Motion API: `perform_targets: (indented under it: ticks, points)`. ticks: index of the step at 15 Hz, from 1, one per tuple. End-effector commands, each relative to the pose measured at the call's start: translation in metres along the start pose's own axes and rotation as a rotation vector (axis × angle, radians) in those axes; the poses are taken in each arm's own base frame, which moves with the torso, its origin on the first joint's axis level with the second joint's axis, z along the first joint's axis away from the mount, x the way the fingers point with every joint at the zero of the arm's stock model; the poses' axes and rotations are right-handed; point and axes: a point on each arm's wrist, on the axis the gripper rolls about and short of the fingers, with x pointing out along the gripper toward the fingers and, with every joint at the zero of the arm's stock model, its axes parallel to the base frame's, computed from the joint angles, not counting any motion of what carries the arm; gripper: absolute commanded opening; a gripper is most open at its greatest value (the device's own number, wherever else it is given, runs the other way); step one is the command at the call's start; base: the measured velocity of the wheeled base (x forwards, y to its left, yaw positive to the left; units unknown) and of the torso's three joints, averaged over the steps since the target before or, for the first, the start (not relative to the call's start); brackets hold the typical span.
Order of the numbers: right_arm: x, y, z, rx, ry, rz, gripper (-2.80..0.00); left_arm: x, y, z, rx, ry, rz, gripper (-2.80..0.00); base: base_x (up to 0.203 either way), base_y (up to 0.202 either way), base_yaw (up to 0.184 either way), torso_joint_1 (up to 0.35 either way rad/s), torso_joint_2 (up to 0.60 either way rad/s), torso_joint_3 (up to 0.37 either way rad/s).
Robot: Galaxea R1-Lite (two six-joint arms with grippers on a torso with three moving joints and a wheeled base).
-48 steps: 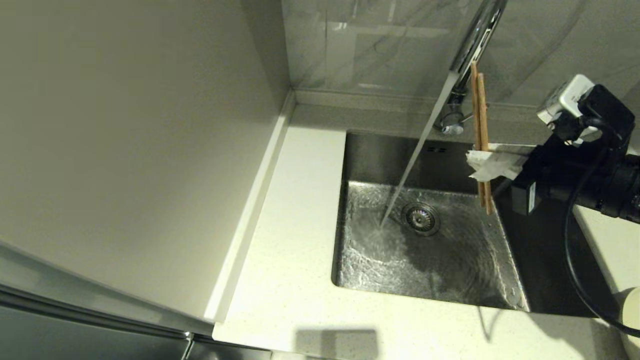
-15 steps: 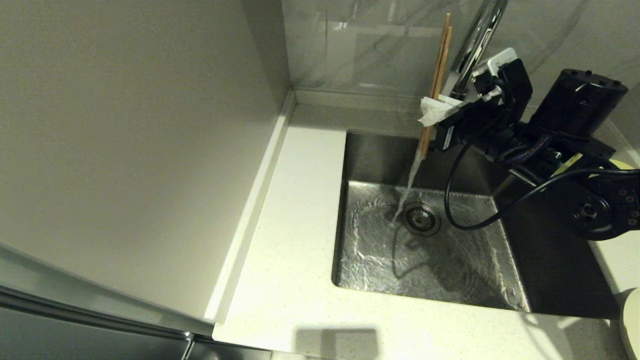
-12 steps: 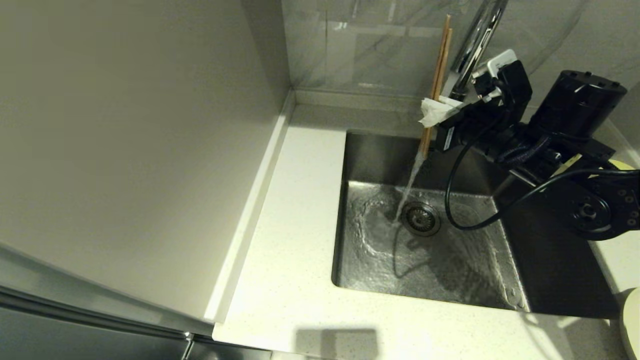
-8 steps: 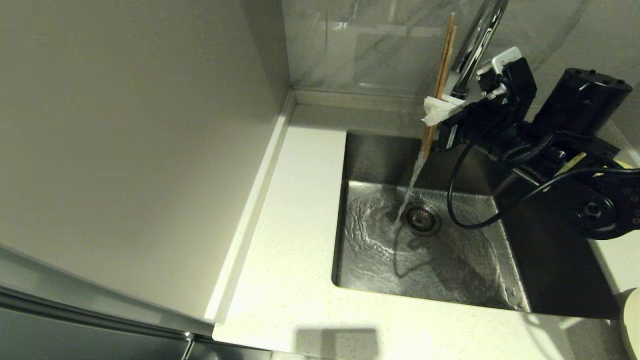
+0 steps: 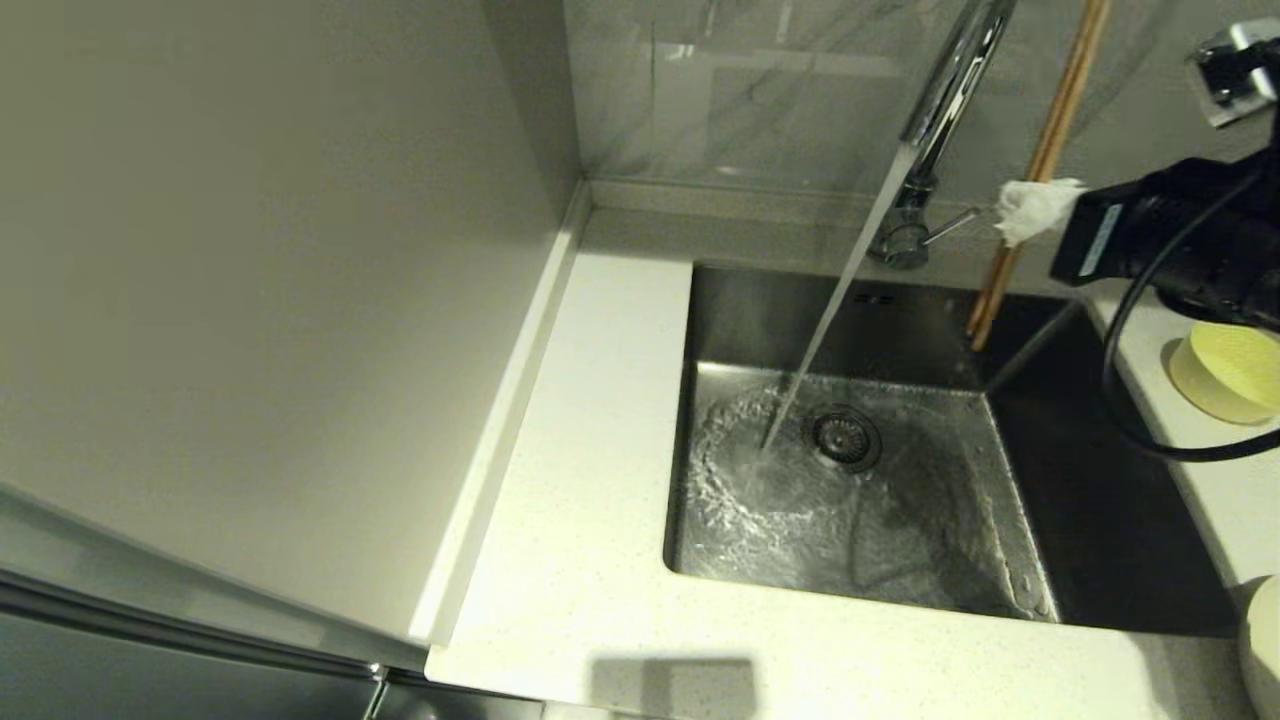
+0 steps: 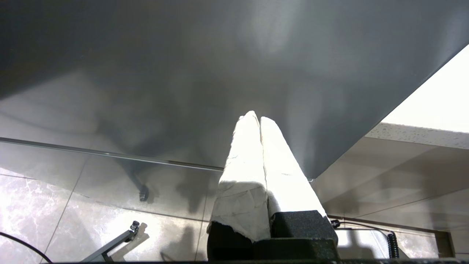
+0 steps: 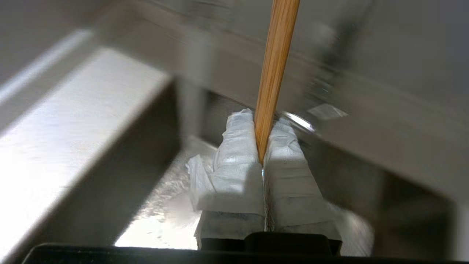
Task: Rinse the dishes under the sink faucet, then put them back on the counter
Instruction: Place the chopsticks on the bowl
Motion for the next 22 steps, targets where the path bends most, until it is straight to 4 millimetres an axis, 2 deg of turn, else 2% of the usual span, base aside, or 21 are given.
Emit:
perform_targets:
  ticks: [1, 2, 4, 5, 6, 8, 9, 11, 13, 15, 19, 22]
  points:
    - [-0.025, -0.024, 0.017, 0.020, -0.009, -0.125, -2.80, 0.000, 0.000, 0.000, -0.001, -0.002, 0.001, -2.80, 0.000, 0.000, 0.000, 0.000, 0.00, 0.000]
    - [-0.024, -0.030, 0.008, 0.078, 0.048, -0.171, -2.80, 0.000, 0.000, 0.000, -0.001, -0.002, 0.001, -2.80, 0.000, 0.000, 0.000, 0.000, 0.00, 0.000]
    - [-0.026, -0.030, -0.027, 0.118, 0.192, -0.222, -2.80, 0.000, 0.000, 0.000, -0.001, -0.002, 0.001, -2.80, 0.000, 0.000, 0.000, 0.000, 0.00, 0.000]
    - [-0.027, -0.031, -0.034, 0.121, 0.216, -0.236, -2.80, 0.000, 0.000, 0.000, -0.001, -0.002, 0.001, -2.80, 0.000, 0.000, 0.000, 0.000, 0.00, 0.000]
    - [-0.026, -0.033, -0.030, 0.123, 0.204, -0.249, -2.80, 0.000, 0.000, 0.000, -0.001, -0.002, 0.001, -2.80, 0.000, 0.000, 0.000, 0.000, 0.00, 0.000]
    - [-0.025, -0.040, -0.001, 0.127, 0.120, -0.280, -2.80, 0.000, 0.000, 0.000, -0.001, -0.002, 0.001, -2.80, 0.000, 0.000, 0.000, 0.000, 0.00, 0.000]
    - [-0.027, -0.041, 0.002, 0.128, 0.116, -0.292, -2.80, 0.000, 0.000, 0.000, -0.001, -0.002, 0.001, -2.80, 0.000, 0.000, 0.000, 0.000, 0.00, 0.000]
    - [-0.031, -0.050, 0.002, 0.134, 0.153, -0.340, -2.80, 0.000, 0.000, 0.000, -0.001, -0.002, 0.001, -2.80, 0.000, 0.000, 0.000, 0.000, 0.00, 0.000]
    - [-0.037, -0.063, -0.009, 0.149, 0.286, -0.398, -2.80, 0.000, 0.000, 0.000, -0.001, -0.002, 0.001, -2.80, 0.000, 0.000, 0.000, 0.000, 0.00, 0.000]
    - [-0.046, -0.075, -0.008, 0.131, 0.412, -0.454, -2.80, 0.000, 0.000, 0.000, -0.001, -0.002, 0.001, -2.80, 0.000, 0.000, 0.000, 0.000, 0.00, 0.000]
    - [-0.051, -0.090, -0.001, -0.062, 0.587, -0.559, -2.80, 0.000, 0.000, 0.000, -0.001, -0.002, 0.001, -2.80, 0.000, 0.000, 0.000, 0.000, 0.00, 0.000]
    - [-0.039, -0.101, -0.014, -0.250, 0.726, -0.688, -2.80, 0.000, 0.000, 0.000, -0.001, -0.002, 0.001, -2.80, 0.000, 0.000, 0.000, 0.000, 0.00, 0.000]
